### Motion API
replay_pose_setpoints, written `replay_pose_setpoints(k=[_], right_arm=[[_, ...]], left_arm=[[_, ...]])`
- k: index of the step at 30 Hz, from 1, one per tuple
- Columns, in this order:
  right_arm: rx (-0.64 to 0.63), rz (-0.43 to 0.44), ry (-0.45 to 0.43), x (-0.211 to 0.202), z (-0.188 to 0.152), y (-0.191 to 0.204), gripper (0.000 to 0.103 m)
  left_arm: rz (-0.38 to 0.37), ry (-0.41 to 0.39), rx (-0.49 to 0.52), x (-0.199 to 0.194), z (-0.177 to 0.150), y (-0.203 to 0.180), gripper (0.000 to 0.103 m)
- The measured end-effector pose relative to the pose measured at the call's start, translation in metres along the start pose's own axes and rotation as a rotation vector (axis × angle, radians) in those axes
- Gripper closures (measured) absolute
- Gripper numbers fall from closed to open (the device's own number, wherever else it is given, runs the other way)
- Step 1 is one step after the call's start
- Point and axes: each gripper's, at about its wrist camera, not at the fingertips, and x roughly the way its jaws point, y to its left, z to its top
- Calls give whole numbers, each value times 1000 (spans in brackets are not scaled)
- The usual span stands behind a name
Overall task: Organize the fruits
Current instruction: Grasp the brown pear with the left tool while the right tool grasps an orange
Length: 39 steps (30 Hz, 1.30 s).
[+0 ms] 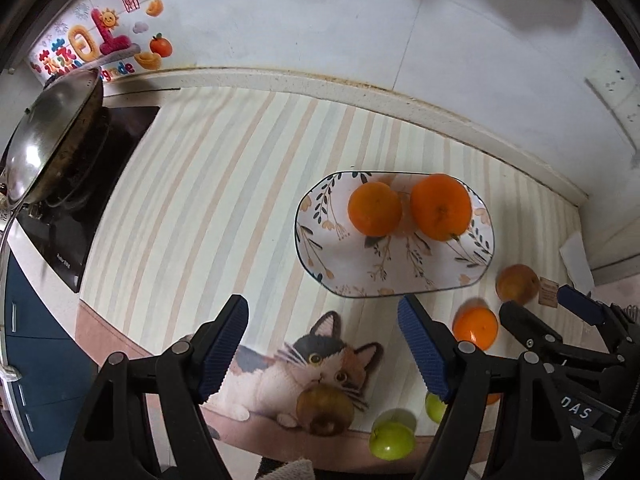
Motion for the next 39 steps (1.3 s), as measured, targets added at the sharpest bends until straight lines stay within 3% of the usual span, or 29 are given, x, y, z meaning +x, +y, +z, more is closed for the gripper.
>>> replay_pose_setpoints(k=[11,17,26,33,37,39], right_arm=[[54,35,-100,-60,-39,9,9],[88,94,-52,-54,-61,4,9],[193,134,137,20,-100,-29,9],[253,108,148,56,-95,-56,9],[273,84,154,75,-78,-66,9],[275,80,163,86,-70,-70,9]], left_arm=[[-32,-79,3,-40,-34,5,27],[-2,-68,13,-40,-56,11,27],[26,147,13,36,-97,13,27],[-18,335,-27,104,-111,3,27],[-16,404,-17,136,-118,-8,27],[18,403,-8,145,-121,-12,38]])
